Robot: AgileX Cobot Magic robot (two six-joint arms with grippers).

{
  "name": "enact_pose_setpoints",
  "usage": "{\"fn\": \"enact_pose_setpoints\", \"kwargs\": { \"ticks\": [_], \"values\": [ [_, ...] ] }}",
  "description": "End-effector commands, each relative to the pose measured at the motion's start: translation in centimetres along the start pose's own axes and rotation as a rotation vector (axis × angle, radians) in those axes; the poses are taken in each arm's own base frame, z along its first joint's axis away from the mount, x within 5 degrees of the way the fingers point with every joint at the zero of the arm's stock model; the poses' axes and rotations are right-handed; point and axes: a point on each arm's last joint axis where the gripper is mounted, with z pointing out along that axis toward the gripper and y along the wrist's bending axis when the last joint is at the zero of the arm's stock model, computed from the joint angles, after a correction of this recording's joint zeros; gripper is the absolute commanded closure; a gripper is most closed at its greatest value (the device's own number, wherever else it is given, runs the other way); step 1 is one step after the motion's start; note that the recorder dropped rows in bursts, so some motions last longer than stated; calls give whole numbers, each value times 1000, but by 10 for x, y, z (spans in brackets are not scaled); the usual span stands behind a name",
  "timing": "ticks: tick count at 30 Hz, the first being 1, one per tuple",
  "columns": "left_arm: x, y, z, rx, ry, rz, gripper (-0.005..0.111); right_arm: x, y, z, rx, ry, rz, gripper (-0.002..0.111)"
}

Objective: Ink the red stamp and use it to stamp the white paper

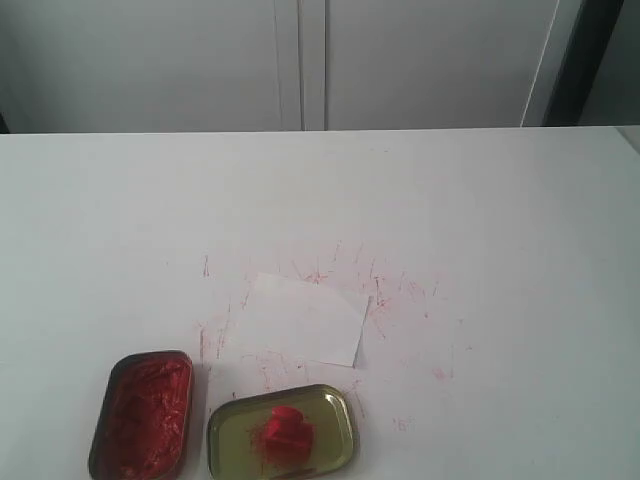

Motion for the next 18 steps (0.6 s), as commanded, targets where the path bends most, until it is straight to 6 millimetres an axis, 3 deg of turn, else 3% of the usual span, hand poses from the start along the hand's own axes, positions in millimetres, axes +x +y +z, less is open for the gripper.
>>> {"fn": "enact_pose_setpoints", "kwargs": {
  "ticks": [1,18],
  "values": [
    [1,0,0,-1,0,-3,107,0,0,0,-3,-14,0,108],
    [1,0,0,-1,0,-3,107,-4,0,0,-5,-54,18,108]
  ]
}}
